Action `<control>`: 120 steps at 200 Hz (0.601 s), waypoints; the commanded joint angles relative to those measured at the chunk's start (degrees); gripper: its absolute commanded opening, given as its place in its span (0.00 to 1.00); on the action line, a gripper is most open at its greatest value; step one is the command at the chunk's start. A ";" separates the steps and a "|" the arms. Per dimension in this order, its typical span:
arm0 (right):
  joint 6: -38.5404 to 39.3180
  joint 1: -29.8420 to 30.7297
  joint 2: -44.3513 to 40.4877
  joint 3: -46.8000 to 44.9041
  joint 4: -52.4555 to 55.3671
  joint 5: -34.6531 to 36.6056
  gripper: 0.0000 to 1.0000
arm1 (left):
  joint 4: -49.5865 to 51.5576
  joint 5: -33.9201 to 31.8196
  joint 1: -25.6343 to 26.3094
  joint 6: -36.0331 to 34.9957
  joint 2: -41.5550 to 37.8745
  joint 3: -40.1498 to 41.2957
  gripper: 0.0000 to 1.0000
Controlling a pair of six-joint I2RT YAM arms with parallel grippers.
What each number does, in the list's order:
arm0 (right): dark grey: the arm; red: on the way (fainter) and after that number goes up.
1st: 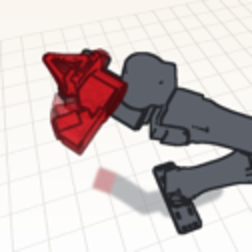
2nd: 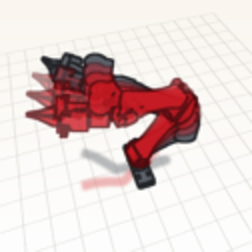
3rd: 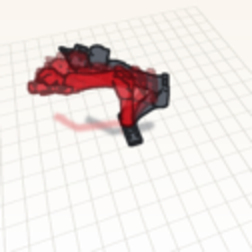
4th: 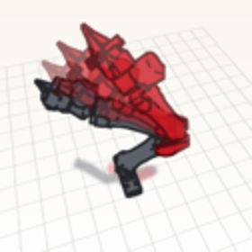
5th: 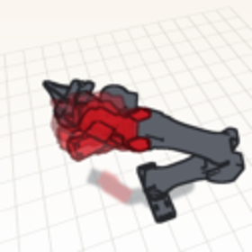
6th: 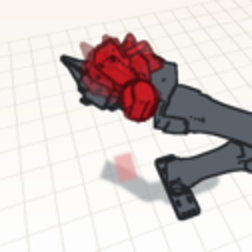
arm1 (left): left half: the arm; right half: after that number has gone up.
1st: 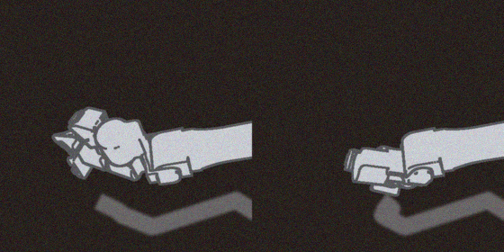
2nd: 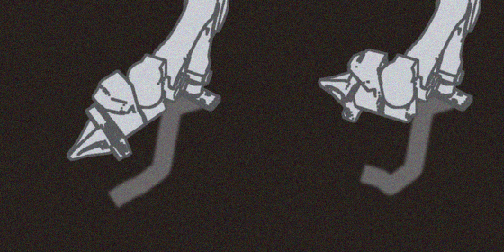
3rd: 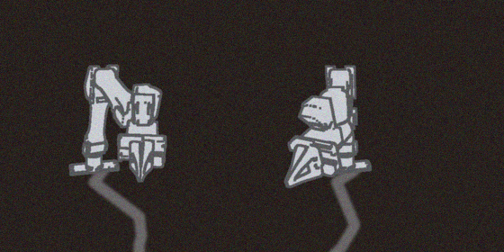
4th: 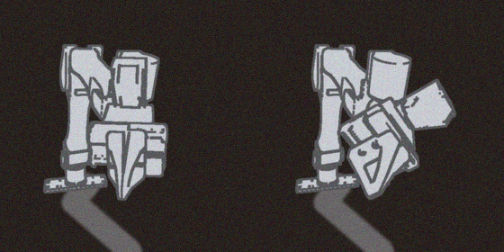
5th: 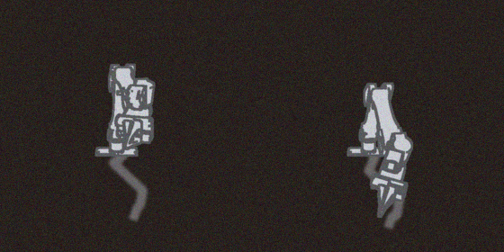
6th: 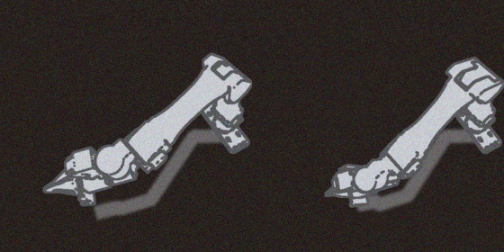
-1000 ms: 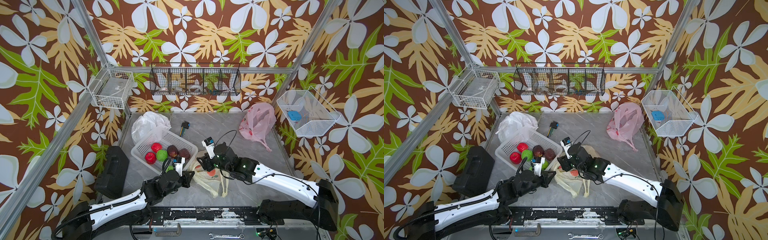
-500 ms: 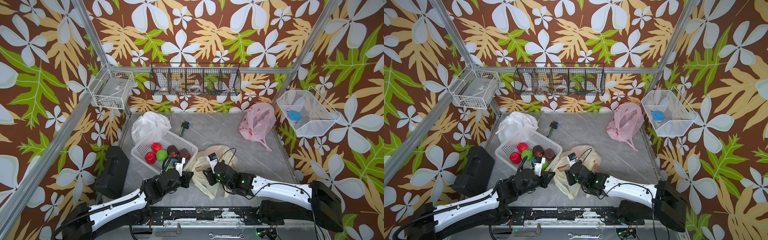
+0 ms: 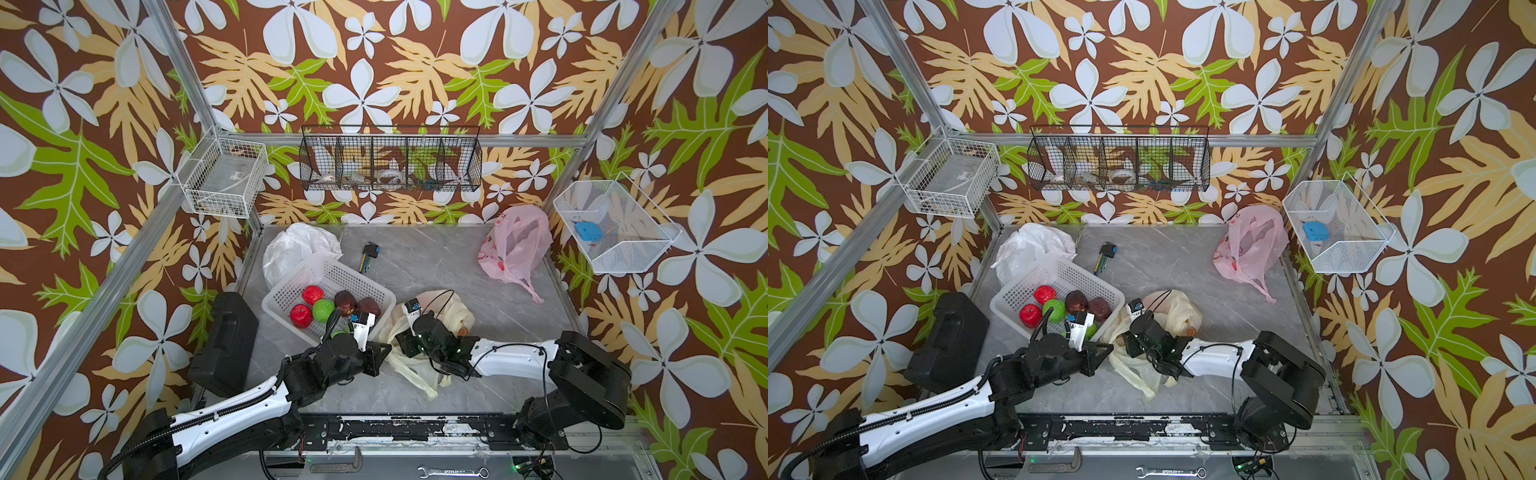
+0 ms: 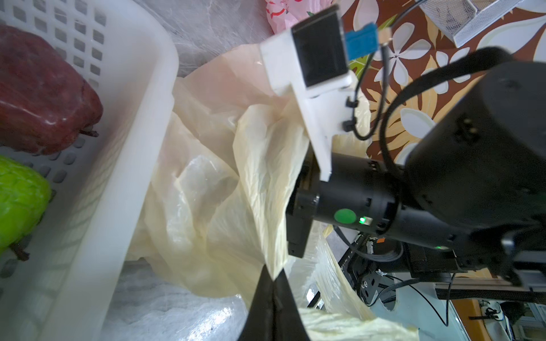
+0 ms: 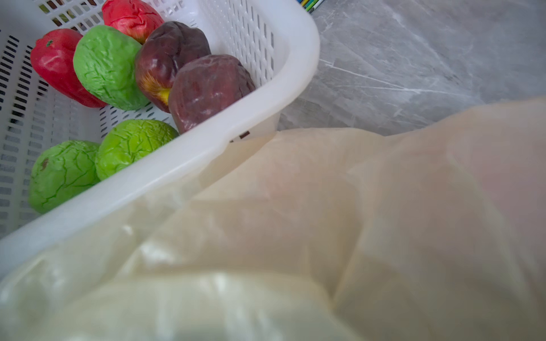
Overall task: Untie the knot of a plastic bag & take out the apple
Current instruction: Pick up the apple from the plastic bag.
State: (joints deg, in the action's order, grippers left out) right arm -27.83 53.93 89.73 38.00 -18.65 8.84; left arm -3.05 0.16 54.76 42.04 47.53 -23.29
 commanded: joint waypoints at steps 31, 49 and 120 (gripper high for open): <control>2.91 -0.16 6.60 3.39 -9.71 -4.97 0.72 | 1.53 1.68 -0.17 -0.03 0.01 0.06 0.00; 3.55 -0.22 9.96 5.03 -9.12 -4.24 0.73 | 1.44 1.68 -0.10 0.31 -0.09 0.35 0.00; 4.49 -0.41 9.74 3.64 -7.24 -2.21 0.44 | 1.73 -0.59 -0.10 0.71 -0.34 1.25 0.00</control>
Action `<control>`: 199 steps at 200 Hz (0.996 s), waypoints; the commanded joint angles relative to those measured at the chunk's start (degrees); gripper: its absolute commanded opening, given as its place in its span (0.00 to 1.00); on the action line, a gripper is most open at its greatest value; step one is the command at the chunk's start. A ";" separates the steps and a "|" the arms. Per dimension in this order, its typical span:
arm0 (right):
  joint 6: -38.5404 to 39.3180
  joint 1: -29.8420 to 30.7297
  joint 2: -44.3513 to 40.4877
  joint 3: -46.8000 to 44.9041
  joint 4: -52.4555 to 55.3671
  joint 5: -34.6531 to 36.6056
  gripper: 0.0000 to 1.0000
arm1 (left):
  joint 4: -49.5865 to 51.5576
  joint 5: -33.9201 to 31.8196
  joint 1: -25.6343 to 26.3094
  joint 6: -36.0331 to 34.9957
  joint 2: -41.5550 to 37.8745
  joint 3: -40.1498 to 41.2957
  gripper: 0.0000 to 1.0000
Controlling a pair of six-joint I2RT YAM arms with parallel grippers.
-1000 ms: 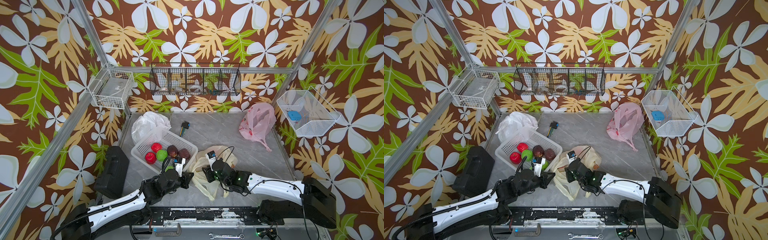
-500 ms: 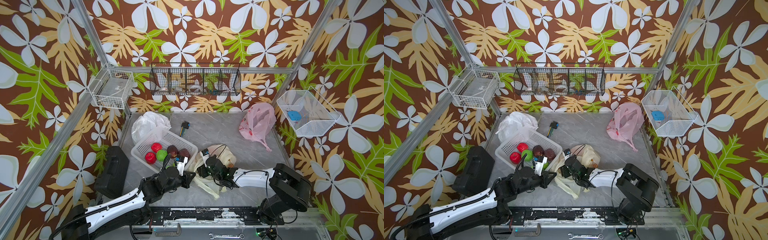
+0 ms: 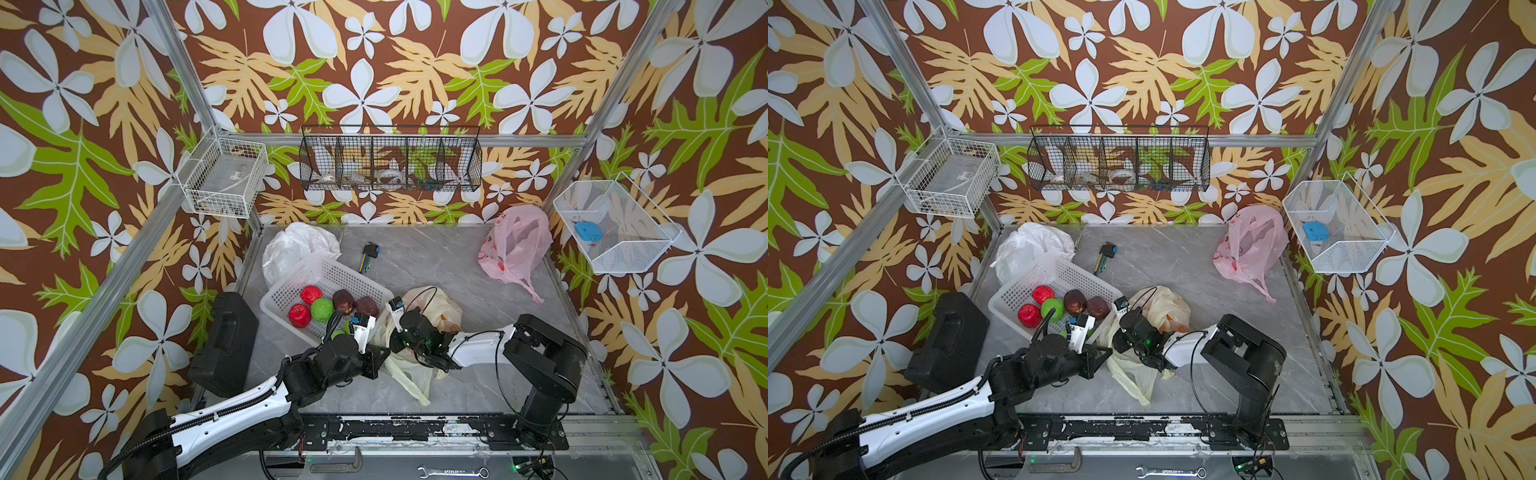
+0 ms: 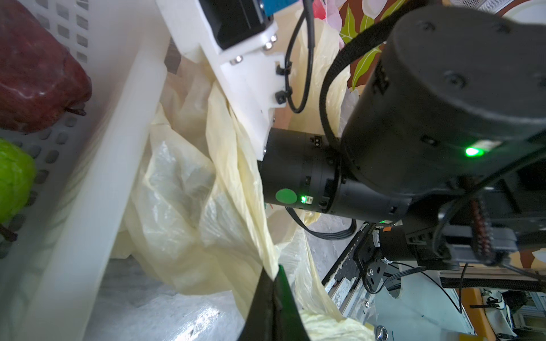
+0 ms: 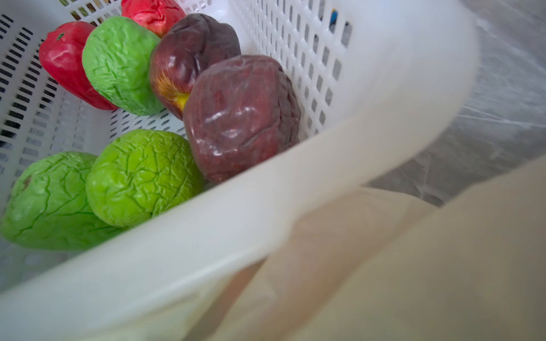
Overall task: Untie the knot of a plastic bag & take out the apple
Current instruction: Pick up the apple from the plastic bag.
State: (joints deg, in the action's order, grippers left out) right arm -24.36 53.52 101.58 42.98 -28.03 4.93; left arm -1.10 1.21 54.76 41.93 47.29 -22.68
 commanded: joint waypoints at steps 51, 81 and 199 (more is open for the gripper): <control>1.36 0.18 -11.68 -5.49 9.60 4.16 0.44 | -3.64 -4.13 -0.18 3.91 -0.66 4.16 0.00; 0.98 0.94 -18.22 -8.20 14.54 4.86 0.45 | -6.01 -4.65 -0.14 4.57 0.40 5.37 0.00; -8.48 4.67 -46.75 -15.91 33.10 16.78 0.59 | -11.26 -0.28 -0.49 0.38 17.05 -2.45 0.00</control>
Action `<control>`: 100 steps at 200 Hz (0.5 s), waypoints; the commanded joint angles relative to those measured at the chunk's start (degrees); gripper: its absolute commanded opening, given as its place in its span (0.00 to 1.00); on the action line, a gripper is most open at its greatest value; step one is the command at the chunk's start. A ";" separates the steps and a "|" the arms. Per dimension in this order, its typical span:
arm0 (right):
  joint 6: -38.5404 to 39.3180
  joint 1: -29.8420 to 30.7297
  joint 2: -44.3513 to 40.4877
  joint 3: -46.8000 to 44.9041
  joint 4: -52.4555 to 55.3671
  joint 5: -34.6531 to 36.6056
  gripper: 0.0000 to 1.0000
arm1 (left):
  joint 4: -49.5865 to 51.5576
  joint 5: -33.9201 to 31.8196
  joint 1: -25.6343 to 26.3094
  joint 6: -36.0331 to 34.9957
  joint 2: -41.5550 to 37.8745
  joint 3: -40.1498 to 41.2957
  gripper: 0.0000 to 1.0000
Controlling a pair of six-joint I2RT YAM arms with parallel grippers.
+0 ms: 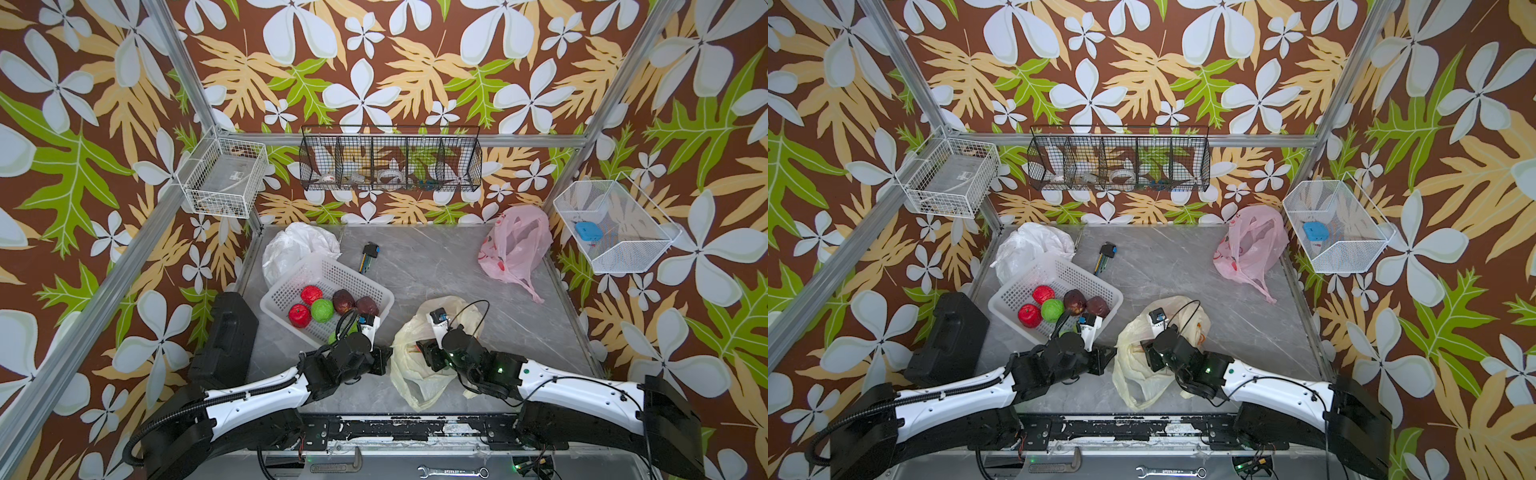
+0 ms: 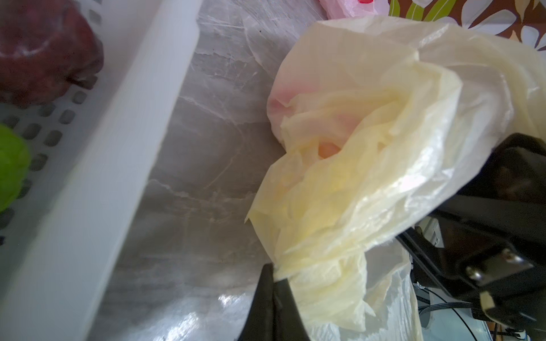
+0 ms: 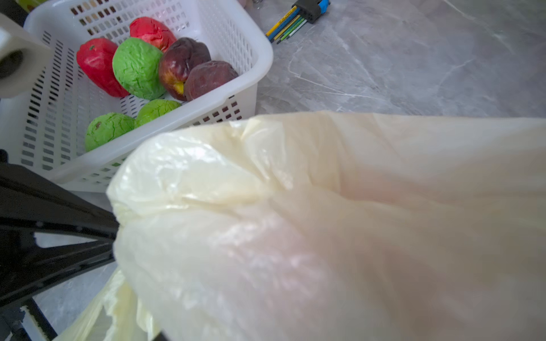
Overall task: Untie the knot of a plastic bag & take out the apple
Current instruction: Pick up the apple from the plastic bag.
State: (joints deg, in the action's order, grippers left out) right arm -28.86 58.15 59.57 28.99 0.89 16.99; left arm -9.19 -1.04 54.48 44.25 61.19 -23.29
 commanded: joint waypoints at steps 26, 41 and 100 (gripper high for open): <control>-5.77 0.01 -10.17 -5.34 4.62 5.12 0.62 | -4.76 3.96 -0.29 -2.76 7.09 -3.96 0.00; -6.18 0.03 -10.49 -6.73 4.49 4.27 0.63 | -5.30 4.96 -0.30 -3.00 8.78 -4.85 0.00; -3.83 -0.65 4.32 -3.38 5.42 0.62 0.71 | -5.66 6.41 -0.30 -2.77 10.87 -5.58 0.00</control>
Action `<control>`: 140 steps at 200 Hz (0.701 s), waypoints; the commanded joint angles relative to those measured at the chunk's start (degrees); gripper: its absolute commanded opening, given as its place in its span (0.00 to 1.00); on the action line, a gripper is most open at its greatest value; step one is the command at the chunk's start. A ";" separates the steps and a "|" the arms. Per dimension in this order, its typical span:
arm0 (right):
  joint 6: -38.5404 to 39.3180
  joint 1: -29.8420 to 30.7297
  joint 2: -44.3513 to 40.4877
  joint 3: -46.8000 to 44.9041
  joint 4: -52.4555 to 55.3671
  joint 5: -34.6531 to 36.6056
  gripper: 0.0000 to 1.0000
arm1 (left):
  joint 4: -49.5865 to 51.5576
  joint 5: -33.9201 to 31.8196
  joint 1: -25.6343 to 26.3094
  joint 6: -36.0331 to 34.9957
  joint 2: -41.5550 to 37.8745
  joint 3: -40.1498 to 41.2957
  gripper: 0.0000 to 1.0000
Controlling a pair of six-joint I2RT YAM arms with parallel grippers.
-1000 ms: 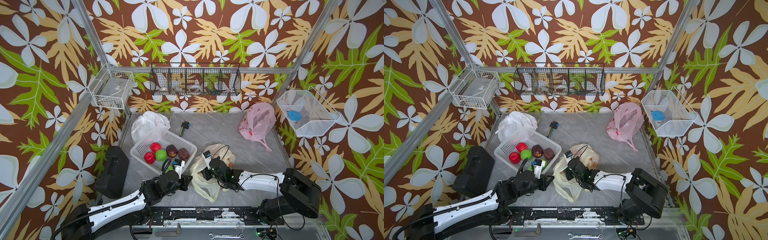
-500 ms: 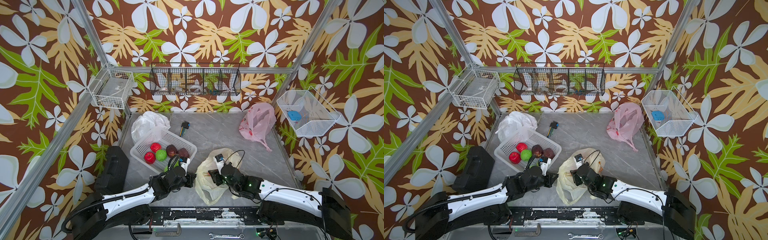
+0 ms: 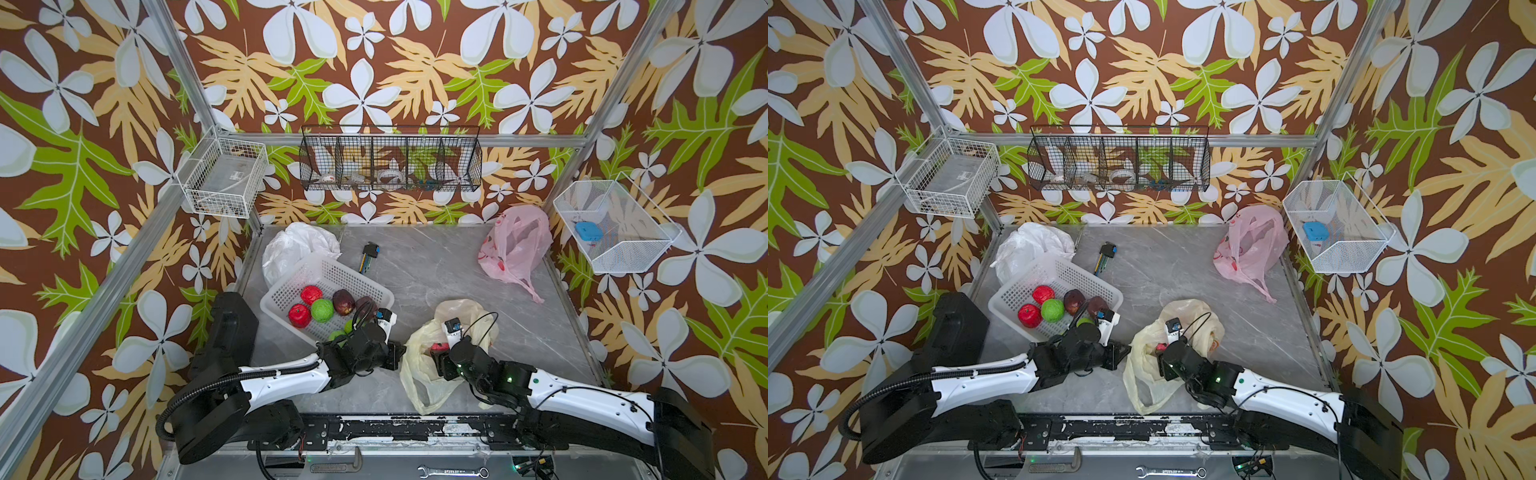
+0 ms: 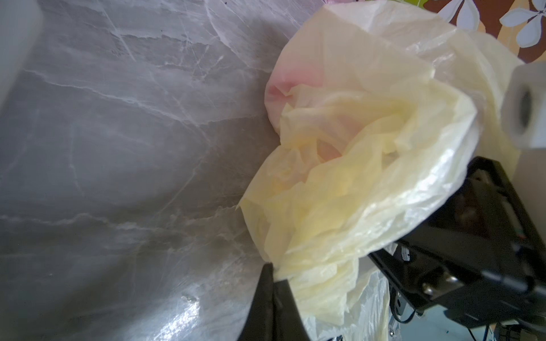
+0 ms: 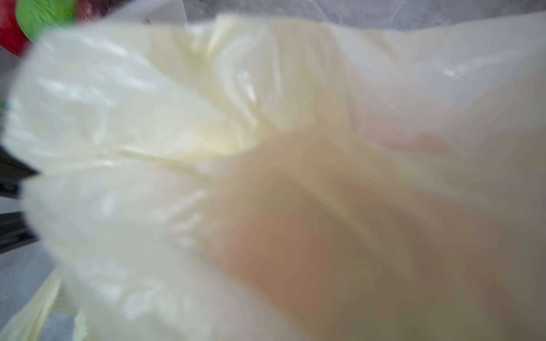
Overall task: Untie the knot of a plastic bag & take out the apple
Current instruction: Pick up the apple from the plastic bag.
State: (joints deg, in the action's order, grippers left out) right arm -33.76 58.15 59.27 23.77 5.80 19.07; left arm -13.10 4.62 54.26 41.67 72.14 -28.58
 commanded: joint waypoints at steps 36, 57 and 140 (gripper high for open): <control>2.04 -3.57 10.65 4.87 0.84 -5.40 0.74 | -1.13 0.57 -0.16 -0.10 -0.41 -0.40 0.00; 3.66 -3.66 11.06 6.16 1.24 -5.68 0.72 | -1.05 0.47 -0.19 0.04 -0.40 -0.45 0.00; 5.70 -3.92 6.53 10.10 9.93 -2.69 0.51 | -0.95 -0.40 -0.15 0.26 -1.13 0.36 0.00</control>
State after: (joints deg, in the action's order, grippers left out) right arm -28.88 54.28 68.05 32.86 11.14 14.44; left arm -13.28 4.80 54.22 41.71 71.42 -28.51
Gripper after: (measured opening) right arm 0.522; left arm 0.049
